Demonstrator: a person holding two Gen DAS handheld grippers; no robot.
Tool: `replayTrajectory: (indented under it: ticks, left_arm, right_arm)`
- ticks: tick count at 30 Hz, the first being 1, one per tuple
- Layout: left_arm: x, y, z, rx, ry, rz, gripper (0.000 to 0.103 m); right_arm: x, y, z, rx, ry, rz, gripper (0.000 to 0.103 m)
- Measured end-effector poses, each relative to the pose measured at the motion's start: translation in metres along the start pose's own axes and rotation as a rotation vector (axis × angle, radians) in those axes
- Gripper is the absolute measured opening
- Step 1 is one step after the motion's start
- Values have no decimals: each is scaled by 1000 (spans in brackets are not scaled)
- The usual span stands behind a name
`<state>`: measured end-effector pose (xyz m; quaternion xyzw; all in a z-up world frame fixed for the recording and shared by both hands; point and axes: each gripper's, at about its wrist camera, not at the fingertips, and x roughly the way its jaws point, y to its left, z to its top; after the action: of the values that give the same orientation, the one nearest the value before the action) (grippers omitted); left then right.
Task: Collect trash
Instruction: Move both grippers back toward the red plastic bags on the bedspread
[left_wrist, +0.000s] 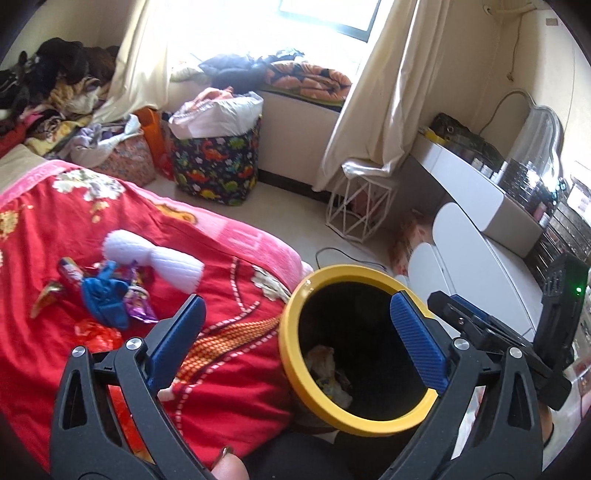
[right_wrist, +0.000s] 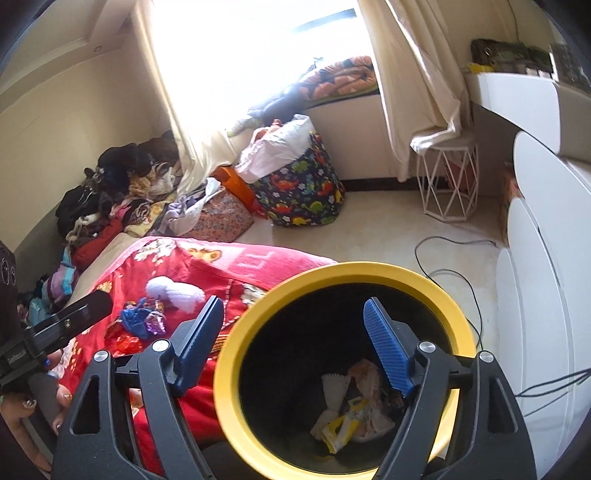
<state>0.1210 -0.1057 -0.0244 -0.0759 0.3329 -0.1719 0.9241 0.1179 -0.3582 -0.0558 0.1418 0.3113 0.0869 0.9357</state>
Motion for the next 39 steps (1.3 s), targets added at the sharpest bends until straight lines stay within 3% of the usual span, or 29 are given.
replayTrajectory:
  ticks: [21,39]
  left_arm:
    - [-40,68,7,-90,-100,136,92]
    - [-59,144,-14,-201,-75,249,92]
  right_arm:
    - [16,82,4,-172,12,123,79]
    - [97,152,11,-343,124,171,79]
